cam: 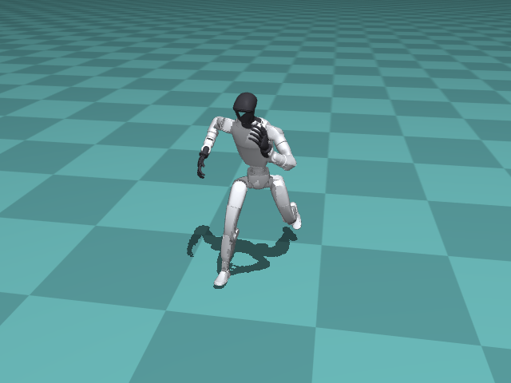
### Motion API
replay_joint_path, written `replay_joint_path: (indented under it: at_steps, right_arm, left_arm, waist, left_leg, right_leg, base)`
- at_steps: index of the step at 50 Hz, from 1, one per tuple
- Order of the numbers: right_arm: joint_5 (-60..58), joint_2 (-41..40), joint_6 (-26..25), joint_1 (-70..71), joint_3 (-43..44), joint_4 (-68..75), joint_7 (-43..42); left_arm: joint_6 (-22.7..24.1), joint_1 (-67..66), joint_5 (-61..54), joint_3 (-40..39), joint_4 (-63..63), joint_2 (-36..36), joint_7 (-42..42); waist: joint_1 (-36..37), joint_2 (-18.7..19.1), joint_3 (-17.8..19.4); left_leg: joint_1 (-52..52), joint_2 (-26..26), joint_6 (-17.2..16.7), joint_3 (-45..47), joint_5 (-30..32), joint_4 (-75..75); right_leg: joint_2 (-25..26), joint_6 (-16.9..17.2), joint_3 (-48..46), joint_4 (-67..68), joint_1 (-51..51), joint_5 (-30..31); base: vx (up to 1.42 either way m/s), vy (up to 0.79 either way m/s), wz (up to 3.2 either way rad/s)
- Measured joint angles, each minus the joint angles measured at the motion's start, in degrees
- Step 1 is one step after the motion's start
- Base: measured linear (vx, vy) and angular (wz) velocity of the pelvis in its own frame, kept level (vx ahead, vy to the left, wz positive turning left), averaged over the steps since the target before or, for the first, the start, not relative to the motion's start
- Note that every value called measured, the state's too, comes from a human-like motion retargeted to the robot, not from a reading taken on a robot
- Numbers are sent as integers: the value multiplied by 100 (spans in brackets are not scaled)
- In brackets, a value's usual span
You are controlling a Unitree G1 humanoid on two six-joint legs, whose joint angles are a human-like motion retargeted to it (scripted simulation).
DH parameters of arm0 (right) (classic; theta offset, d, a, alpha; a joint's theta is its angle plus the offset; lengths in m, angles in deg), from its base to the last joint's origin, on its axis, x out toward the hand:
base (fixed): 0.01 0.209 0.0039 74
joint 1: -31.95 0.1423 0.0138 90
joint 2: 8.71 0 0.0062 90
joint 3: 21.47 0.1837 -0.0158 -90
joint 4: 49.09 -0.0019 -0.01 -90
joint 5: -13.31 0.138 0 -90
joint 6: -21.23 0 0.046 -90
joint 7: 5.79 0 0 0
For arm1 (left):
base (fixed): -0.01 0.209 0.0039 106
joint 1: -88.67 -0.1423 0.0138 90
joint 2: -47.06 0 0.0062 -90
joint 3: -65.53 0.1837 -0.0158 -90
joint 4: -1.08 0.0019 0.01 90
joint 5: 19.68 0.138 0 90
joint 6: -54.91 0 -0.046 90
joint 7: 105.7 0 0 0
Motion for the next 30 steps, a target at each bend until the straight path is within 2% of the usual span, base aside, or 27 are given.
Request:
replay_joint_path:
  at_steps: [2,3,5,8,10,13,15,17,18,20,22,23,25,27,28,30]
  right_arm:
    - [-128,-57,181,957,-686,347,-641]
    - [-372,7,266,1566,-1024,490,-993]
    - [-1127,308,375,3276,-1698,556,-1362]
    - [-1782,167,363,5747,-2004,-276,-1213]
    - [-1546,-336,242,6793,-2108,-953,-1616]
    - [-1269,-737,223,7548,-2266,-1871,-2048]
    - [-1420,-651,234,7923,-2360,-2289,-2093]
    - [-1575,-456,169,8268,-2552,-2486,-2206]
    - [-1899,-346,-122,8402,-2666,-2467,-2378]
    - [-2012,-396,193,8467,-2907,-2566,-2337]
    - [-2222,-524,159,7976,-3099,-2503,-2323]
    - [-1913,-711,282,7594,-3179,-2431,-2064]
    - [-1694,-987,330,6815,-3060,-1993,-1695]
    - [-1715,-1164,301,5761,-2872,-1212,-1685]
    - [-1775,-1214,269,5139,-2731,-723,-1729]
    - [-1575,-1175,343,3799,-2242,102,-1586]
  left_arm:
    - [-214,-1529,32,-149,256,56,-165]
    - [-311,-2411,-33,-159,530,175,-92]
    - [-502,-4249,-260,-260,1333,574,-13]
    - [-689,-6739,-942,-421,1965,1039,-225]
    - [-788,-8090,-1056,-414,1648,649,-459]
    - [-1007,-9601,-1098,-603,895,-476,-1265]
    - [-1093,-10378,-960,-960,603,-1058,-1818]
    - [-1145,-10896,-990,-1452,447,-1318,-2100]
    - [-1230,-11018,-1101,-1679,401,-1333,-2131]
    - [-1168,-11059,-1372,-1966,333,-1191,-2092]
    - [-1114,-10753,-1194,-1941,350,-984,-1833]
    - [-1046,-10417,-1012,-1815,380,-876,-1680]
    - [-924,-9420,-638,-1495,457,-695,-1283]
    - [-862,-7722,-261,-980,614,-677,-685]
    - [-863,-6680,-96,-698,695,-663,-406]
    - [-848,-4217,227,-8,885,-410,-9]
  waist:
    - [380,102,259]
    - [547,199,355]
    - [832,303,378]
    - [1350,-29,-78]
    - [2082,-464,-463]
    - [3601,-1151,-775]
    - [4472,-1474,-794]
    - [4969,-1583,-707]
    - [5092,-1565,-649]
    - [5090,-1431,-445]
    - [4939,-1183,-284]
    - [4827,-1077,-198]
    - [4503,-1057,10]
    - [4074,-1280,244]
    - [3848,-1355,327]
    - [3405,-1262,343]
  left_leg:
    - [-380,37,372,138,-578,1824]
    - [-647,101,549,211,-879,2717]
    - [-1448,43,829,397,-1357,4300]
    - [-2846,-420,1304,1116,-1682,5448]
    - [-3694,-695,1549,1797,-1751,5431]
    - [-4403,-714,1514,2699,-1544,4340]
    - [-4549,-486,1398,3106,-1375,3297]
    - [-4403,-193,1225,3322,-1215,1970]
    - [-4225,-57,1144,3407,-1133,1194]
    - [-3586,92,823,3631,-1147,-625]
    - [-2882,97,461,3489,-1160,-2304]
    - [-2624,97,295,3197,-932,-2828]
    - [-2422,53,240,2425,-457,-2818]
    - [-2613,-115,602,1973,-1097,-1550]
    - [-2700,-150,730,1862,-1563,-951]
    - [-2717,-78,741,1688,-2097,-437]
  right_leg:
    - [137,-188,308,913,112,-291]
    - [187,-282,411,1727,17,-828]
    - [340,-363,586,2368,57,-1584]
    - [219,-290,829,1831,612,-1641]
    - [34,-266,1063,985,1171,-1024]
    - [-318,-191,1444,-160,1991,979]
    - [-515,62,1502,-687,2494,2181]
    - [-561,112,1294,-806,3046,2422]
    - [-512,1,1201,-689,3330,2264]
    - [-275,-171,1285,75,3808,1643]
    - [96,-247,1572,1919,3843,842]
    - [219,-352,1634,3076,3710,453]
    - [176,-706,1621,5435,3223,-307]
    - [17,-892,1683,7566,2491,-1114]
    - [68,-843,1721,8505,2023,-1400]
    - [389,-880,1555,9824,954,-1902]
  base:
    - [155,-55,-91]
    - [154,-47,-98]
    - [150,-41,-104]
    - [158,-23,-86]
    - [165,-4,-105]
    - [171,16,-144]
    - [174,32,-125]
    - [175,40,-72]
    - [176,45,-30]
    - [176,49,3]
    - [176,51,9]
    - [171,47,4]
    - [161,43,18]
    - [149,36,73]
    - [145,27,97]
    - [144,18,110]
